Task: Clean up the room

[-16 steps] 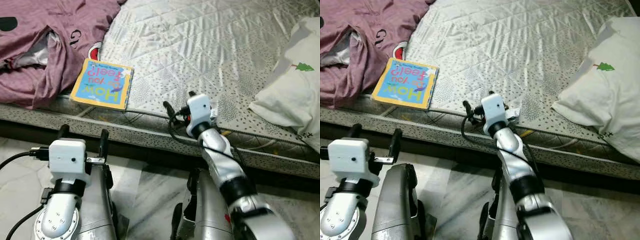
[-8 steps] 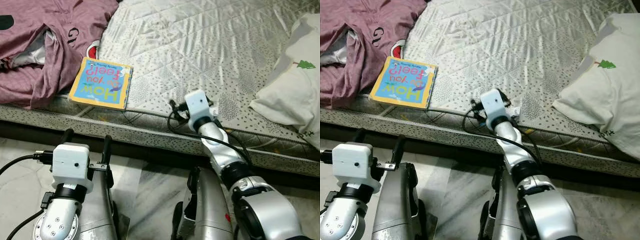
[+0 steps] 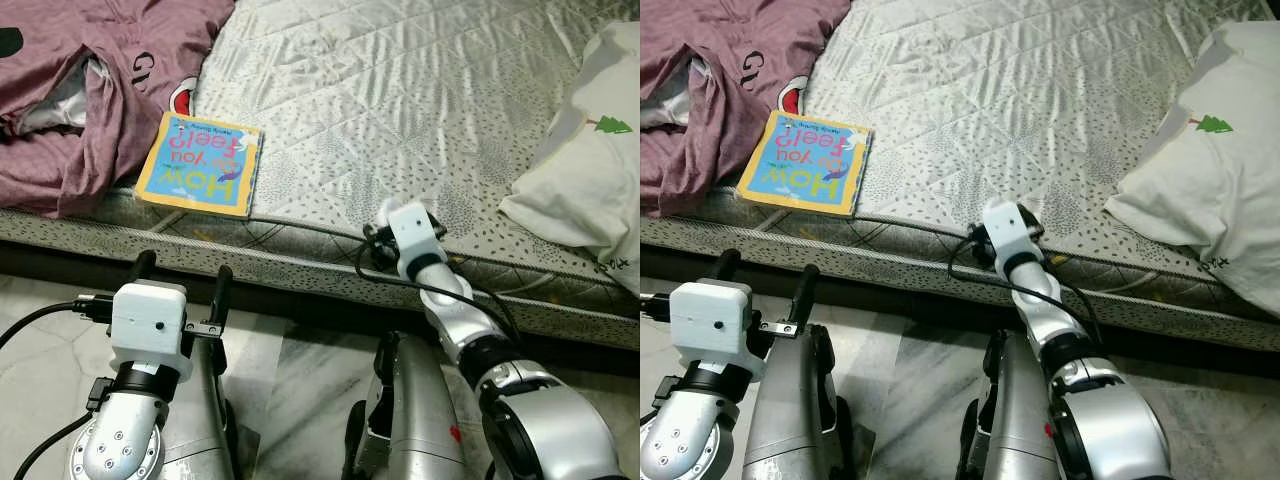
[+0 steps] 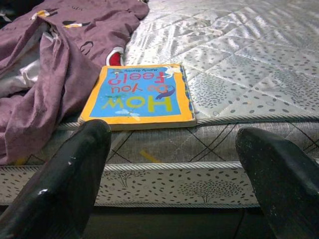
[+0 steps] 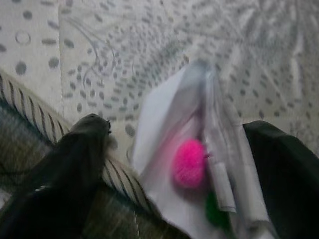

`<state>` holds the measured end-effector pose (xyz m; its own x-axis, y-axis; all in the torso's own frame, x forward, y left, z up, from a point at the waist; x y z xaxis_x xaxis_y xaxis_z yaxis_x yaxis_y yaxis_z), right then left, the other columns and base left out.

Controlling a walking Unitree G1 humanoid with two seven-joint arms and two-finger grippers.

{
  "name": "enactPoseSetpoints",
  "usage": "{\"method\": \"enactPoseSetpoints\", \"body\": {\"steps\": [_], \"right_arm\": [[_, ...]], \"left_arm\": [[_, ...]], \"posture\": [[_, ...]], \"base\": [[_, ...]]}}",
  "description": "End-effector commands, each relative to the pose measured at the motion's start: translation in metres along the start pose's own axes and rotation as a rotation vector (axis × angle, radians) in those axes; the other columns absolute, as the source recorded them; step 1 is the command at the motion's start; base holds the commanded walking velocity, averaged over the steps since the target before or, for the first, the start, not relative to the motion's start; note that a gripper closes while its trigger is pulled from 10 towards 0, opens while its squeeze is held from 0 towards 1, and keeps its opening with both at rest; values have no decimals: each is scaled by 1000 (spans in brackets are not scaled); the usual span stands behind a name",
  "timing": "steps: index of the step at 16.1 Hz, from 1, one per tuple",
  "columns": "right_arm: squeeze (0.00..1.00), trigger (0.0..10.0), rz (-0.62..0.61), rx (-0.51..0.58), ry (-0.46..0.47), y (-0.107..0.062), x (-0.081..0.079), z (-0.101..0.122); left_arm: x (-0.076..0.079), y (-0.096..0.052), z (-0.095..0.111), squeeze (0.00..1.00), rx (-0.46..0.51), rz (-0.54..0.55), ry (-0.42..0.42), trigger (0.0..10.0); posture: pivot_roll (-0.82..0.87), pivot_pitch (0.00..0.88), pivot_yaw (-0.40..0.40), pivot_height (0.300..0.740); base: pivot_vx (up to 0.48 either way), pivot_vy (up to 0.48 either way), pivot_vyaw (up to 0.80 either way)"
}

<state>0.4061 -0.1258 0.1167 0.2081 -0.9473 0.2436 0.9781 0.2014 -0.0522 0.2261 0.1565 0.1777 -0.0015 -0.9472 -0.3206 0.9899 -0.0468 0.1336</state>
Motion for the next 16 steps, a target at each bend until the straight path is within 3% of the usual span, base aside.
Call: {"method": "enactPoseSetpoints", "body": {"steps": [1,4,7,16], "right_arm": [[0,0,-23,-53,19,-7,8,-17],[0,0,-42,-98,45,-16,17,-33],[0,0,-44,-104,55,-16,18,-35],[0,0,-57,-47,94,-4,16,-12]], "left_arm": [[0,-3,0,0,-9,-1,1,10000],[1,2,0,0,-6,4,-18,10000],[2,7,-1,0,1,7,-23,10000],[-5,29,3,0,57,54,-32,10000]], "posture": [[209,320,-110,509],[198,310,-109,509],[190,290,-109,509],[178,178,-121,509]], "base": [[0,0,0],[0,0,0],[0,0,0],[0,0,0]]}}
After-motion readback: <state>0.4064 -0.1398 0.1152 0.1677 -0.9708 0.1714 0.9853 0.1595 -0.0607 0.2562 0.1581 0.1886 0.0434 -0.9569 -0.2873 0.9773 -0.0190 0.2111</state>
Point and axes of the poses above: a point about 5 cm out from each wrist's last joint towards the gripper, its own y axis pointing out of the wrist towards the gripper, its own z axis along the axis of the wrist's last joint, x = y × z, the point moved 3 cm from there along y, pointing out of the wrist towards the gripper, and after that the axes turned 7 degrees about y, right-handed, at the moved point
